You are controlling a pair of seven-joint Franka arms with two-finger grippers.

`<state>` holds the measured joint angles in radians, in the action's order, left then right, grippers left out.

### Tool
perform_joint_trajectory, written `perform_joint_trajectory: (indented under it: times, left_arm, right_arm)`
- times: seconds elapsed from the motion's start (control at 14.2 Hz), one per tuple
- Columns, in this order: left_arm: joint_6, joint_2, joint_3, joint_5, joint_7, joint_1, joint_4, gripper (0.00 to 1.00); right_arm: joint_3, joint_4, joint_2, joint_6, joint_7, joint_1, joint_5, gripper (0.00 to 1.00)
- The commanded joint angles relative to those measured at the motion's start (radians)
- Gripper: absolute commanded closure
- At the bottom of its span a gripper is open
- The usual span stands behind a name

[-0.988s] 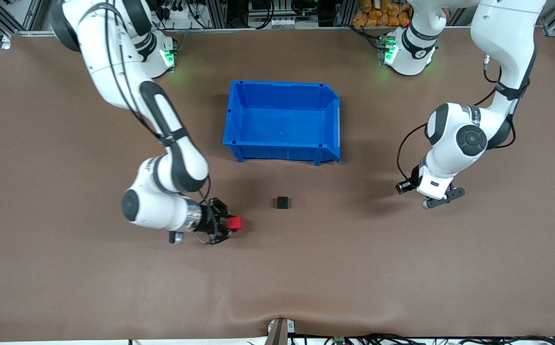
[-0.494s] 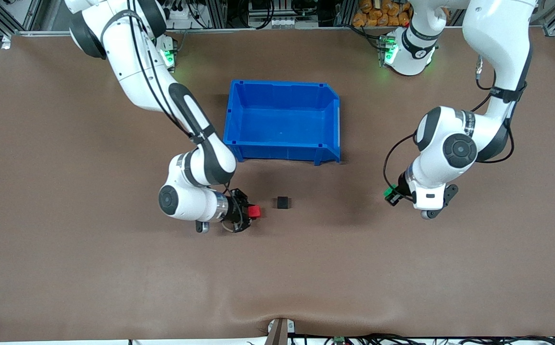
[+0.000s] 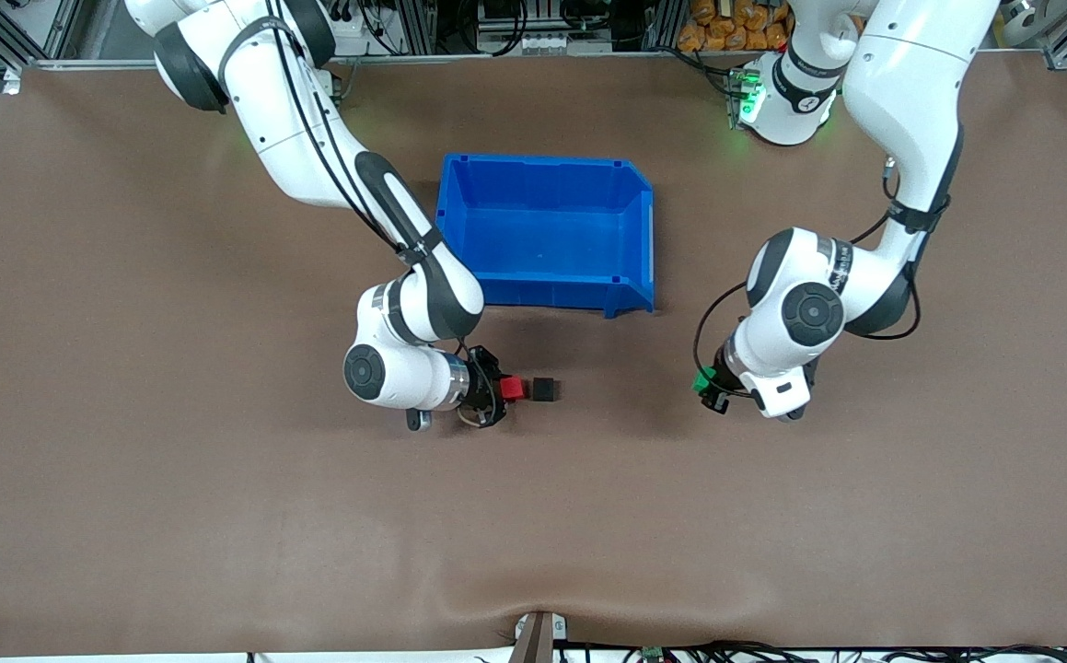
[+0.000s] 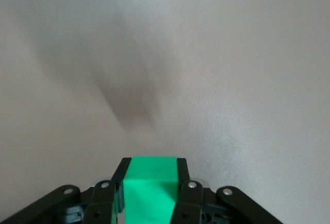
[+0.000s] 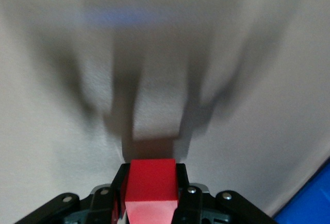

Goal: Attach green and red cubes to black cube

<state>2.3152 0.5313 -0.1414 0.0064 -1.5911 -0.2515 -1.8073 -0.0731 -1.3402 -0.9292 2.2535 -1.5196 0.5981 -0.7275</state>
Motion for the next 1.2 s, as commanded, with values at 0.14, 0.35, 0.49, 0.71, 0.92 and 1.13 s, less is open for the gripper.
perform_joint_trajectory:
  times: [0.14,0.35,0.49,0.71,0.92,1.13]
  left_arm:
    - [-0.008,0.025,-0.003,-0.036,-0.186,-0.049,0.025,1.0]
    - [0.013,0.05,-0.004,-0.037,-0.268,-0.072,0.063,1.0]
    - [0.012,0.096,-0.003,-0.032,-0.338,-0.113,0.12,1.0]
    - [0.012,0.168,-0.003,-0.031,-0.446,-0.138,0.221,1.0]
    - [0.012,0.206,-0.001,-0.031,-0.57,-0.169,0.276,1.0]
    - [0.001,0.26,0.02,-0.025,-0.679,-0.23,0.341,1.0]
  right_arm:
    - [-0.01,0.003,-0.008,0.037,-0.024,0.02,-0.047,1.0]
    - [-0.01,0.003,-0.028,0.127,-0.042,0.031,-0.055,1.0]
    - [-0.011,0.003,-0.039,0.129,-0.044,0.04,-0.041,0.22]
    - [-0.017,0.007,-0.016,0.121,-0.036,0.051,-0.038,0.0]
    - [-0.019,0.004,0.041,0.078,-0.031,0.0,-0.035,0.0]
    - [-0.074,0.025,0.115,-0.188,-0.021,-0.063,0.031,0.0]
